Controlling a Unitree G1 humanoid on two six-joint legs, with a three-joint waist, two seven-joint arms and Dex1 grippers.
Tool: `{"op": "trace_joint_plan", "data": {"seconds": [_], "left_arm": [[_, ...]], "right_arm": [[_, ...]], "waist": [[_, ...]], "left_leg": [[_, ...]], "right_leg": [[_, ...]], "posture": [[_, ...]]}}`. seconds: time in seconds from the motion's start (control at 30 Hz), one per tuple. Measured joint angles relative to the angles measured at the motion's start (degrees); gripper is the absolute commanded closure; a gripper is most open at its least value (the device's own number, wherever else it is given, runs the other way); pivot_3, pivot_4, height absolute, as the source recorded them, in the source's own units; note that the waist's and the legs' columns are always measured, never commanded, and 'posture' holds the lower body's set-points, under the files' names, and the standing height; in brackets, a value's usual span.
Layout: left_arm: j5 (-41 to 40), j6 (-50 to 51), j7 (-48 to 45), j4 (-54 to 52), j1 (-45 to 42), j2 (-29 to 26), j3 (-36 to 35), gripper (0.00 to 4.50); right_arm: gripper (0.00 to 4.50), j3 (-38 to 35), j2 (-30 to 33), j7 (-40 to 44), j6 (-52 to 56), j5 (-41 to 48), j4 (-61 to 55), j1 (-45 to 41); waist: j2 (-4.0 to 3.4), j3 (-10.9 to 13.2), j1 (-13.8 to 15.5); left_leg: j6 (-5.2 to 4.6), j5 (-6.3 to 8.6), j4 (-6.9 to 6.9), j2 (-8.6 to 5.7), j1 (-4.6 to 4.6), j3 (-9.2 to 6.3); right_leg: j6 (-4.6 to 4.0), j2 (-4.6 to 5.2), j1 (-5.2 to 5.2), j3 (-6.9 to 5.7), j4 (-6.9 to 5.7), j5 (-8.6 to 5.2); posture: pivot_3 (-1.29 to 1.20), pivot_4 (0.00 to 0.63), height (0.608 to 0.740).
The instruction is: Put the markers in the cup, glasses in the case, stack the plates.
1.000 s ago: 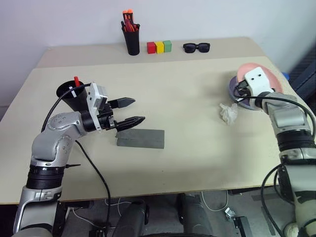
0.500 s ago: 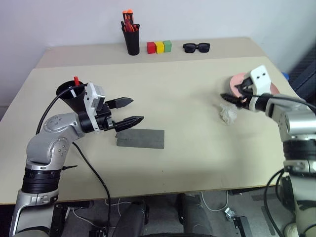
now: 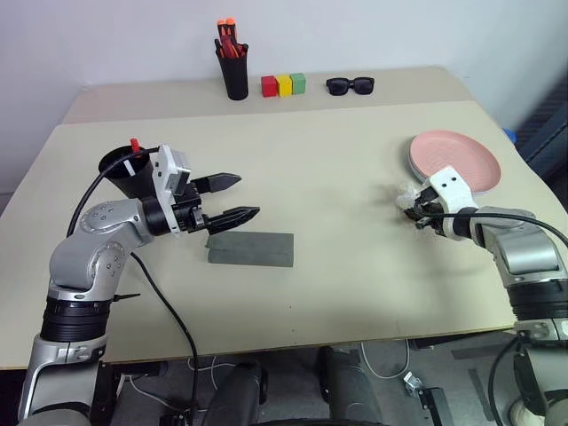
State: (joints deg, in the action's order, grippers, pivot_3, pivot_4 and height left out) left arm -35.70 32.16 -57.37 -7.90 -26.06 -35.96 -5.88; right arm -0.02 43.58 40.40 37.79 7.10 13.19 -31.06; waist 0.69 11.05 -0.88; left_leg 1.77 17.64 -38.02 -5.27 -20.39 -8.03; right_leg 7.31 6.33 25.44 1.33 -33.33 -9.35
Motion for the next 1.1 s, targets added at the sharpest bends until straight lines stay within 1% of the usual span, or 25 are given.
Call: {"op": "trace_joint_plan", "data": {"seconds": [0.03,0.1,0.17,0.23,0.3,0.4,0.5,0.57,0.6,0.63,0.7,0.77,0.83,0.87,0.97,1.07,1.1], "left_arm": [[0.0,0.0,0.0,0.0,0.0,0.0,0.0,0.0],[0.0,0.0,0.1,0.0,0.3,0.0,-0.1,0.0],[0.0,0.0,0.3,0.0,0.7,0.0,-0.2,0.0],[0.0,-0.1,0.5,-0.1,0.7,0.0,-0.2,0.0],[0.0,-0.2,0.7,-0.2,0.9,0.0,-0.4,0.0],[0.0,-0.2,1.3,-0.5,1.4,0.0,-0.6,0.0],[0.0,-0.2,1.7,-1.9,2.5,0.0,-0.8,0.0],[0.0,0.0,2.4,-2.5,3.6,0.0,-1.4,0.0],[0.0,0.0,2.7,-2.8,4.0,0.0,-1.8,0.0],[-0.1,0.0,2.9,-3.4,4.3,0.0,-2.0,0.0],[-0.6,0.1,3.3,-4.8,5.3,0.0,-2.5,0.0],[-1.2,0.2,3.8,-5.4,6.3,-0.1,-3.1,0.0],[-1.7,0.6,4.3,-6.5,7.5,-0.2,-4.1,0.0],[-2.0,0.7,4.6,-7.4,8.4,-0.5,-4.4,0.0],[-2.4,0.7,4.9,-9.5,12.1,-1.3,-5.6,0.0],[-2.6,0.6,5.1,-11.4,16.6,-1.7,-7.2,0.0],[-2.6,0.5,5.1,-11.6,17.4,-1.7,-7.5,0.0]], "right_arm": [[4.46,0.0,-0.1,0.1,0.0,0.1,0.5,-0.7],[4.46,-0.5,-0.5,0.1,-0.1,0.6,1.3,-2.1],[4.46,-2.8,-2.5,-1.1,-0.9,2.0,3.8,-4.9],[4.46,-4.3,-3.3,-4.2,-4.4,2.0,9.0,-9.8],[4.46,-5.5,-2.8,-7.0,-8.8,0.7,13.7,-13.9],[3.14,-5.5,-2.3,-10.6,-14.8,-2.0,23.5,-19.1],[1.67,-4.6,-2.1,-12.8,-19.7,-5.0,32.6,-20.9],[0.78,-4.4,-2.3,-13.6,-22.7,-6.2,38.0,-21.9],[0.26,-4.1,-2.4,-14.0,-24.1,-6.9,40.0,-22.3],[0.07,-3.8,-2.4,-14.4,-25.3,-7.5,41.4,-22.7],[0.07,-3.8,-2.9,-14.8,-28.2,-7.7,42.4,-23.9],[0.07,-5.1,-4.2,-12.4,-30.1,-5.8,40.7,-24.6],[0.07,-6.8,-6.2,-5.6,-30.4,-0.6,34.1,-23.4],[0.07,-7.1,-6.8,-0.6,-29.7,2.6,27.3,-20.8],[0.07,-5.7,-7.6,10.5,-25.7,10.3,9.5,-12.2],[0.07,-2.3,-7.5,17.9,-19.4,16.2,-6.4,-2.2],[0.07,-1.3,-7.4,19.1,-18.6,16.8,-8.9,-0.3]], "waist": [[0.0,0.0,0.0],[0.0,0.0,0.1],[0.0,0.0,-0.1],[-0.01,0.0,0.0],[-0.01,0.0,0.1],[0.02,0.0,0.2],[0.01,0.0,0.0],[0.0,0.0,-0.1],[0.0,0.0,-0.3],[-0.02,0.0,-0.4],[-0.04,0.0,-0.9],[-0.03,0.0,-1.4],[-0.04,0.0,-1.8],[-0.04,0.0,-1.7],[-0.06,0.0,-1.4],[-0.06,0.0,-0.9],[-0.06,0.0,-0.7]], "left_leg": [[0.0,0.0,0.0,0.0,0.0,0.0],[0.0,0.0,0.0,0.0,-0.01,-0.01],[0.0,0.0,0.0,0.0,-0.01,0.02],[0.0,0.0,0.0,0.0,0.0,0.03],[0.0,0.0,0.02,0.0,-0.01,0.01],[-0.01,0.0,0.03,-0.01,-0.03,0.02],[-0.01,0.01,0.04,-0.01,-0.04,0.04],[-0.01,0.01,0.05,0.0,-0.04,0.05],[-0.01,0.01,0.05,0.0,-0.03,0.06],[-0.01,0.01,0.06,0.0,-0.02,0.07],[-0.01,0.01,0.07,0.01,0.0,0.08],[-0.01,0.01,0.07,0.04,0.01,0.06],[-0.02,0.02,0.09,0.09,0.04,0.07],[-0.05,0.04,0.12,0.14,0.03,0.02],[-0.05,0.08,0.14,0.18,0.01,-0.06],[-0.04,0.13,0.06,0.18,-0.01,-0.02],[-0.04,0.13,0.02,0.17,0.0,0.02]], "right_leg": [[0.0,0.0,0.0,0.0,0.0,0.0],[0.0,0.0,0.0,0.0,0.01,0.0],[-0.01,0.0,0.01,0.02,0.02,0.01],[-0.01,0.0,0.01,0.03,0.01,0.01],[-0.02,-0.02,0.01,0.02,0.02,0.01],[-0.02,-0.01,0.0,0.02,0.09,0.02],[-0.02,-0.01,0.0,0.03,0.11,0.02],[-0.02,-0.01,0.02,0.04,0.1,0.02],[-0.02,-0.01,0.02,0.04,0.1,0.02],[-0.02,-0.01,0.02,0.06,0.09,0.02],[-0.02,-0.02,0.02,0.08,0.07,0.02],[-0.02,-0.07,0.01,0.07,0.07,0.02],[-0.02,-0.13,0.02,0.11,0.06,0.02],[-0.02,-0.17,0.02,0.1,0.07,0.02],[-0.02,-0.2,0.05,0.08,0.04,0.02],[-0.01,-0.1,0.04,0.09,0.04,0.03],[0.0,-0.08,0.01,0.09,0.04,0.02]], "posture": [[0.0,0.15,0.74],[0.0,0.15,0.74],[0.0,0.15,0.74],[0.0,0.15,0.74],[0.0,0.15,0.74],[0.0,0.15,0.74],[0.0,0.15,0.74],[0.0,0.15,0.74],[0.0,0.15,0.74],[0.0,0.15,0.74],[0.0,0.15,0.74],[0.0,0.15,0.74],[0.0,0.15,0.74],[0.0,0.15,0.74],[0.0,0.15,0.74],[0.0,0.15,0.74],[0.0,0.15,0.74]]}}
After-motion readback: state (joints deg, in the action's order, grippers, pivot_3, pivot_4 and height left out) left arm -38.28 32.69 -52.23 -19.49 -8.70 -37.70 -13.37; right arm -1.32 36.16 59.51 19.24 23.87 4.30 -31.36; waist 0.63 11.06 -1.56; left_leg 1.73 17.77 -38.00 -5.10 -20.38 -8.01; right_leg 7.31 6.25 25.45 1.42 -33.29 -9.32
